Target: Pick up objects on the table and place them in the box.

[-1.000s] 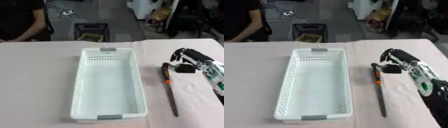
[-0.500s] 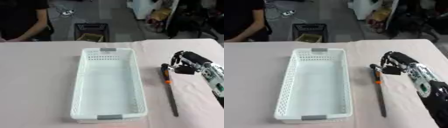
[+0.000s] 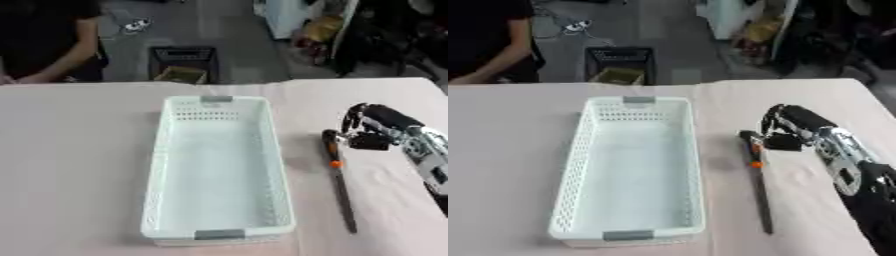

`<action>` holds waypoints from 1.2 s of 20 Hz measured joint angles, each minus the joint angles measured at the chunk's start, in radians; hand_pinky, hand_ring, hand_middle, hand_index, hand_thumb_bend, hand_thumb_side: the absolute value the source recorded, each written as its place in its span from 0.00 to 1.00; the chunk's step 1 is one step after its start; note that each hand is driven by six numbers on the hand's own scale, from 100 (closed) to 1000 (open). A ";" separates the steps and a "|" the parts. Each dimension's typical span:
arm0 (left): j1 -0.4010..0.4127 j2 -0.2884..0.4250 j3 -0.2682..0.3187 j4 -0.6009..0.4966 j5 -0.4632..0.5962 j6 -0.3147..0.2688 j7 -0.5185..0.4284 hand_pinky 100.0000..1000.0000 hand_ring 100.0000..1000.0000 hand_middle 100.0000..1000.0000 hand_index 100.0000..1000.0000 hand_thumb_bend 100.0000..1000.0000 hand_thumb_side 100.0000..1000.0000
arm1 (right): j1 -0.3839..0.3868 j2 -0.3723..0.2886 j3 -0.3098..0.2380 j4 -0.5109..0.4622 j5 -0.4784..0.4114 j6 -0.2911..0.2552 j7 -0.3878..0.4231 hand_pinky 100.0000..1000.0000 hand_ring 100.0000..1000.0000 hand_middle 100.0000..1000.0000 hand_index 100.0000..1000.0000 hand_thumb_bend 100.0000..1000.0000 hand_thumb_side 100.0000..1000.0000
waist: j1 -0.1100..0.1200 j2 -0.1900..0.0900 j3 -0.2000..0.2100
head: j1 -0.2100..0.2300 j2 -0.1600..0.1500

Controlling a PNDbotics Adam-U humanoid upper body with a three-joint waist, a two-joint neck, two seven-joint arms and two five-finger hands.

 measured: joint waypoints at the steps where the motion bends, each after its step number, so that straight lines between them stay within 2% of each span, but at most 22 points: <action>1: 0.000 0.000 0.000 0.000 0.000 0.000 0.000 0.60 0.65 0.64 0.79 0.18 1.00 | 0.000 0.001 0.004 0.006 0.007 -0.002 0.007 0.48 0.63 0.59 0.57 0.55 0.94 | -0.001 0.000 0.000 | 0.000 0.000; 11: 0.000 0.000 -0.005 0.000 0.000 0.001 -0.002 0.61 0.65 0.64 0.79 0.18 1.00 | -0.006 0.026 0.026 0.043 0.090 -0.011 0.041 0.48 0.64 0.60 0.57 0.55 0.94 | -0.002 0.000 0.001 | 0.000 0.000; 24: 0.000 0.000 -0.005 0.000 0.000 0.001 -0.002 0.61 0.65 0.64 0.79 0.17 1.00 | -0.019 0.044 0.031 0.058 0.127 -0.015 0.044 0.49 0.64 0.61 0.57 0.54 0.93 | -0.002 0.000 0.004 | 0.000 0.000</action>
